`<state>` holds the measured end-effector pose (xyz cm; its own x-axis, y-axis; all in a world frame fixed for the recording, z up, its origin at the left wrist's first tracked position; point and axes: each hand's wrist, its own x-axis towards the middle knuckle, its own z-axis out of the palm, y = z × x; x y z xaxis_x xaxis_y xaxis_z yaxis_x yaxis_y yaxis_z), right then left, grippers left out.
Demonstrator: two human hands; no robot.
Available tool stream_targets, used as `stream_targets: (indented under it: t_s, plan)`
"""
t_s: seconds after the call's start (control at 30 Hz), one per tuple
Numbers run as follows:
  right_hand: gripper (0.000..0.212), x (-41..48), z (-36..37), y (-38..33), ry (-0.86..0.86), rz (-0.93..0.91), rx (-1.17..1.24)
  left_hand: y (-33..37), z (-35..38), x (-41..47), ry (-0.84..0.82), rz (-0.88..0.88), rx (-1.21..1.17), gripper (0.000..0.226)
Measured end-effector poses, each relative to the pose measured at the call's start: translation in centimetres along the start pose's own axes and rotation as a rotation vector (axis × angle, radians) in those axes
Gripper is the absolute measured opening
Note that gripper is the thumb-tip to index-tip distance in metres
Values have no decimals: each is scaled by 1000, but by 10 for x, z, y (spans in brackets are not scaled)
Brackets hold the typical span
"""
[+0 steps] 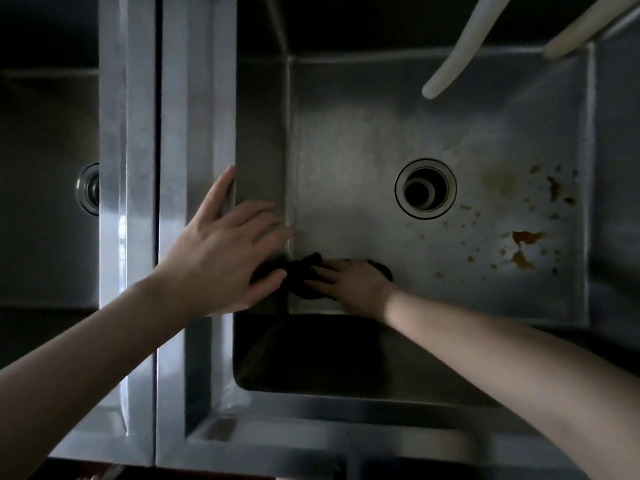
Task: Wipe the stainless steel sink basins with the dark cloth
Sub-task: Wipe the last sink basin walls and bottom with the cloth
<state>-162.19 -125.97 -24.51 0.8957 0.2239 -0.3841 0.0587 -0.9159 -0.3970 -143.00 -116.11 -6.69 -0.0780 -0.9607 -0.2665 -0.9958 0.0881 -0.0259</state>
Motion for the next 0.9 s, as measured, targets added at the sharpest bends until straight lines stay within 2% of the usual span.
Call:
stream_targets:
  t_s: [0.07, 0.2, 0.37, 0.43, 0.47, 0.6, 0.73, 0.9]
  plan:
    - [65, -23, -7, 19, -1, 2, -49, 0, -1, 0, 2, -4, -12, 45]
    - [66, -77, -1, 52, -181, 73, -67, 0, -3, 0, -33, -12, -15, 45]
    - [52, -97, 22, 36, -437, -55, -100, 0, -5, 0, -58, -31, -20, 46]
    - [53, -89, 27, 27, -414, -121, -177, 0, -6, 0, -57, -37, -19, 46]
    - [53, -83, 32, 26, -329, -153, -218, 1, -6, 0, -58, -41, -21, 46]
    - [46, -30, 23, -2, -208, -191, -171, 1, -5, -1, -62, -51, -39, 47]
    - [46, 16, 12, -24, -237, -150, -266, -1, -4, 0, -61, -50, -58, 48]
    - [46, -14, 21, -11, -241, -153, -205, -1, -5, -1, -75, -45, -50, 47]
